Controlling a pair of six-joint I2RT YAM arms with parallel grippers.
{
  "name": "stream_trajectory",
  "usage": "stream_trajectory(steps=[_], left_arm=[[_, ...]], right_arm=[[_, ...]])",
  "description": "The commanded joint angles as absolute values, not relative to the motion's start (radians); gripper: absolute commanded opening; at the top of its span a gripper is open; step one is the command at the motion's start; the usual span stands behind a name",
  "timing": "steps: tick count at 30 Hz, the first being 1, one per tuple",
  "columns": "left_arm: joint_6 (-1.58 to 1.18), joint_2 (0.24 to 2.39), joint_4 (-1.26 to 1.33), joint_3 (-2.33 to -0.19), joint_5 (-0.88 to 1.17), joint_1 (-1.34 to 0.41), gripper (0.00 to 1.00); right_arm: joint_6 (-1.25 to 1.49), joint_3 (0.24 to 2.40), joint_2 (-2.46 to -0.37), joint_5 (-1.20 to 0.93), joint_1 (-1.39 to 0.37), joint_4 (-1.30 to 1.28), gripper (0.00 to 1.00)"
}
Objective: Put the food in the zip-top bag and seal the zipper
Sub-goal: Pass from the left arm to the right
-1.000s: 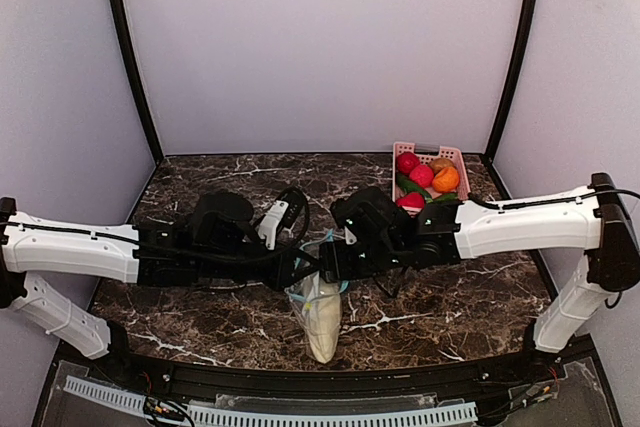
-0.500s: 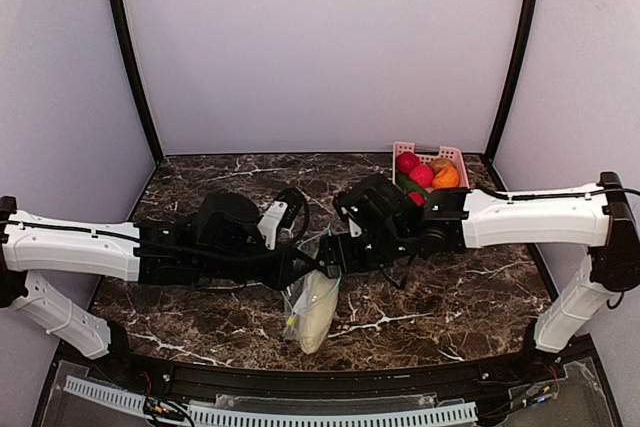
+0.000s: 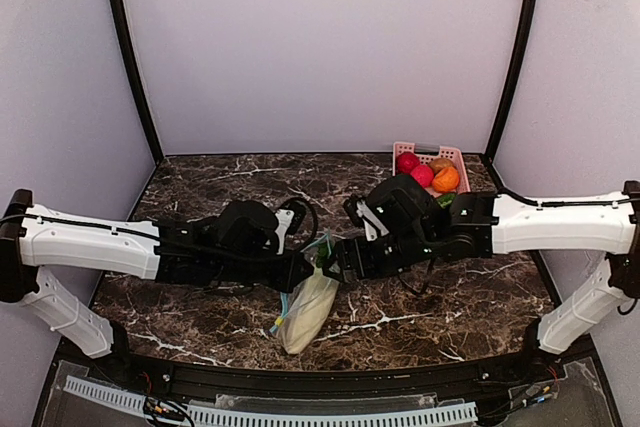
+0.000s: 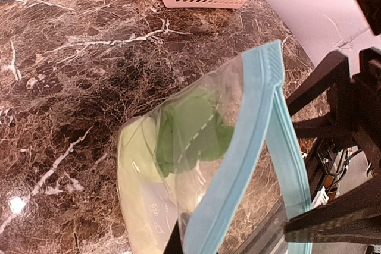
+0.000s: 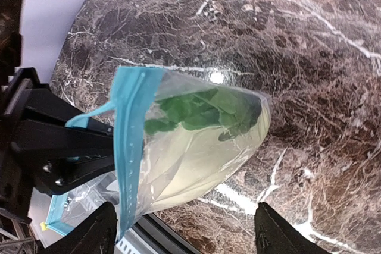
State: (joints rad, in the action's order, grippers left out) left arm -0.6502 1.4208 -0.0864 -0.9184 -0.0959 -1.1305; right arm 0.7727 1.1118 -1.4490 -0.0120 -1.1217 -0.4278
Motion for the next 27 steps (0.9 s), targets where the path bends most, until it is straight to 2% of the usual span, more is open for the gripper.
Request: stream_trajectory(steps=[1,4,11,12,13,15,16,19,23,27], left_arm=[[-0.661,1.423,-0.105,-0.948,-0.108,-1.132,0.01],[-0.661,1.428,-0.107,-0.950,-0.101,-1.132,0.01],[-0.664,1.434,-0.154,-0.966,-0.132,-1.132,0.01],[-0.664,1.439,-0.181,-0.978,-0.142,-1.132,0.04],[-0.663,1.442,-0.196,-0.985,-0.162,-1.132,0.07],[-0.659,1.451,-0.227,-1.003,-0.179,-1.132,0.18],[-0.658,1.457,-0.236,-1.013,-0.181,-1.132,0.28],[-0.657,1.469,-0.245,-1.024,-0.187,-1.132,0.48],[-0.656,1.488,-0.252,-1.037,-0.203,-1.132,0.61],[-0.659,1.516,-0.249,-1.040,-0.200,-1.132,0.66]], right_arm=[[0.817,1.079,-1.469,-0.043,-1.145,-0.356,0.74],[0.820,1.089,-1.489,-0.043,-1.152,-0.333,0.59],[0.799,1.142,-1.520,-0.051,-1.161,-0.323,0.07],[0.798,1.151,-1.518,-0.051,-1.164,-0.323,0.01],[0.797,1.157,-1.516,-0.051,-1.168,-0.322,0.00],[0.796,1.166,-1.510,-0.052,-1.175,-0.314,0.00],[0.796,1.171,-1.506,-0.052,-1.178,-0.311,0.00],[0.793,1.183,-1.500,-0.049,-1.189,-0.306,0.00],[0.790,1.176,-1.492,-0.049,-1.198,-0.292,0.00],[0.796,1.165,-1.476,-0.043,-1.202,-0.279,0.00]])
